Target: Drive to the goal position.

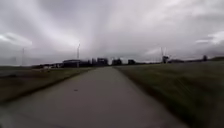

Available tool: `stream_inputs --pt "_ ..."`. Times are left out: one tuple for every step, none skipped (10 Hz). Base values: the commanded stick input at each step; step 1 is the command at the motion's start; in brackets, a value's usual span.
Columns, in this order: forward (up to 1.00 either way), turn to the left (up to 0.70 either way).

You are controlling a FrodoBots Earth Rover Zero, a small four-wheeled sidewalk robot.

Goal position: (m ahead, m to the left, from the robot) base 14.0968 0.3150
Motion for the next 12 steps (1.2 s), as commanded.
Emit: stream_inputs --pt "0.70 0.00" --pt "0.70 0.00" --pt "0.70 0.00" --pt "0.70 0.00" --pt "0.70 0.00" --pt "0.70 0.00" --pt "0.70 0.00" --pt "0.70 0.00" --pt "0.70 0.00" --pt "0.70 0.00" --pt "0.70 0.00" --pt "0.70 0.00"
